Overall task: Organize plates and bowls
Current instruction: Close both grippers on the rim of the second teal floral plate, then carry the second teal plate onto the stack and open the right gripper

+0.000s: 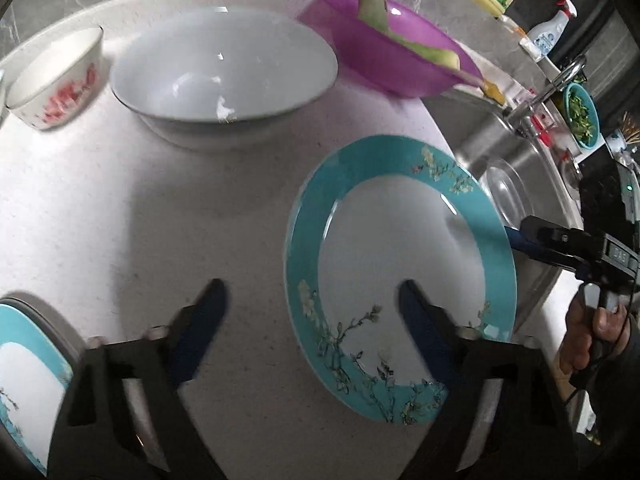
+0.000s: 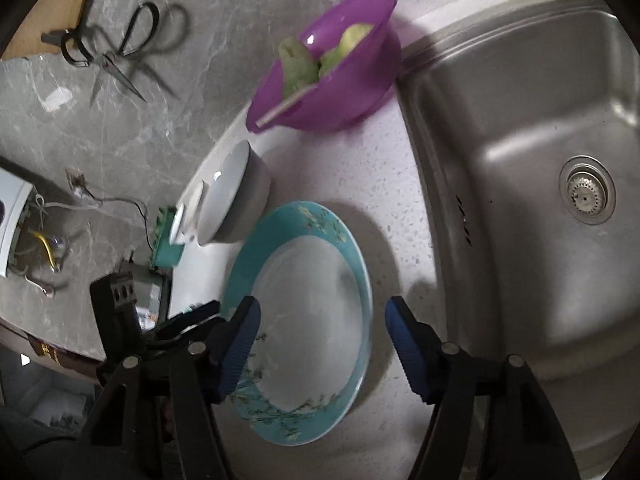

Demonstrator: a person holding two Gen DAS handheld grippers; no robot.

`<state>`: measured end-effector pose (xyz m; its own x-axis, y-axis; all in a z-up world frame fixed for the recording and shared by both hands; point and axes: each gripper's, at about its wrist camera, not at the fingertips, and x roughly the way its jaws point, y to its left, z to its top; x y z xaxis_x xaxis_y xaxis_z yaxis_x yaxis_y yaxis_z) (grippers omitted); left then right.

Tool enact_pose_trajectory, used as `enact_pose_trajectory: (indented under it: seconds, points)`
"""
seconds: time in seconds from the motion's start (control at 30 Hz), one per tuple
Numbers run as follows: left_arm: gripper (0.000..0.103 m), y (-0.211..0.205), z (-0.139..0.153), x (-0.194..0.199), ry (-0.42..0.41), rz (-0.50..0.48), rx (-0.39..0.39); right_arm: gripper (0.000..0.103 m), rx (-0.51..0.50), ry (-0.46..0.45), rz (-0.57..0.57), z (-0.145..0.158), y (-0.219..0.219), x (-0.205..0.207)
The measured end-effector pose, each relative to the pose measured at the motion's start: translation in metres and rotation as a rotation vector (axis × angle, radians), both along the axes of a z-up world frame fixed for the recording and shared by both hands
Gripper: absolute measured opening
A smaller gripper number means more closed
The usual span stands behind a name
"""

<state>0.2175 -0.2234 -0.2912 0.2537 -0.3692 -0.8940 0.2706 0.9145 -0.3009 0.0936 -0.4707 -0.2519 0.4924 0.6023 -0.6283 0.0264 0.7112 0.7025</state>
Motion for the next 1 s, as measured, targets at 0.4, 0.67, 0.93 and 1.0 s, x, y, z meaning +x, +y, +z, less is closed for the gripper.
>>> enact_pose_trajectory:
  seconds: [0.4,0.67,0.93,1.0]
  points:
    - [0.047,-0.021,-0.018,0.008,0.034,-0.033,-0.032,0.05,0.038,0.029,0.087,-0.02,0.01,0.006]
    - [0.022,-0.01,-0.012,0.009,0.045,-0.009,-0.005,0.01,0.024,0.107,0.093,-0.032,0.004,0.01]
    - [0.021,-0.008,-0.01,0.0,0.041,0.004,0.044,0.011,-0.02,0.155,0.033,-0.027,0.011,0.007]
    - [0.021,-0.005,-0.009,-0.001,0.047,0.013,0.043,0.011,-0.021,0.166,0.026,-0.026,0.013,0.007]
